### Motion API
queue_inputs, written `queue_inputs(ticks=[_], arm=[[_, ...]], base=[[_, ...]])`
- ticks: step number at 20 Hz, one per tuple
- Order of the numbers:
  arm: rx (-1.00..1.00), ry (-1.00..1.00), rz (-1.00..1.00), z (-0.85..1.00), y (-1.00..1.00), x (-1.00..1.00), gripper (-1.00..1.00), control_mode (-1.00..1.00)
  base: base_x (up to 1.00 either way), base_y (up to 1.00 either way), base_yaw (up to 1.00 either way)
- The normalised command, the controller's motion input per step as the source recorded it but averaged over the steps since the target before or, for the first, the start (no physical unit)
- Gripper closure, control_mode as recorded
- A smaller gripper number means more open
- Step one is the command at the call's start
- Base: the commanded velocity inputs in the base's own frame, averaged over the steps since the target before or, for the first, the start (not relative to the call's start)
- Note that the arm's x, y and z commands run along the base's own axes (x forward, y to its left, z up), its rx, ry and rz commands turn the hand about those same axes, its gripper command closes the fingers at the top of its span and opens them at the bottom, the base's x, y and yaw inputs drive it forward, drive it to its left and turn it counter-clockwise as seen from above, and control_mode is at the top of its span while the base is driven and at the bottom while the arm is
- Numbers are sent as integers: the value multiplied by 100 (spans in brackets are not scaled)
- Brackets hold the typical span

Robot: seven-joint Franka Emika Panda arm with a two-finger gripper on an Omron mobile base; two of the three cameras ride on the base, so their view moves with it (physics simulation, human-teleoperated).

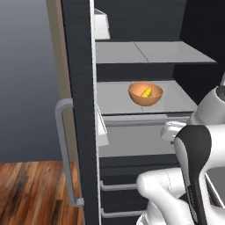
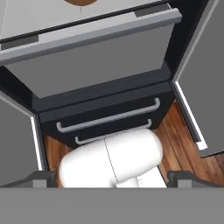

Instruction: Place the bowl with the lemon wedge and corn on the second highest shelf of the fridge. Place the bowl with the steaks on the top shelf of the fridge.

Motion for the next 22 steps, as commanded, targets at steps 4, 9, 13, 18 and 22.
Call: queue_inputs(ticks=[4,9,13,18,22], arm=[[0,0,0,0,0,0,-100,100],[0,0,0,0,0,0,-100,100],[0,0,0,0,0,0,-100,100],[0,0,0,0,0,0,-100,100],[0,0,0,0,0,0,-100,100]], base=[[-100,-2,-2],[-80,-44,-33],[-47,-69,-60],[2,-97,-50],[39,-100,-29]])
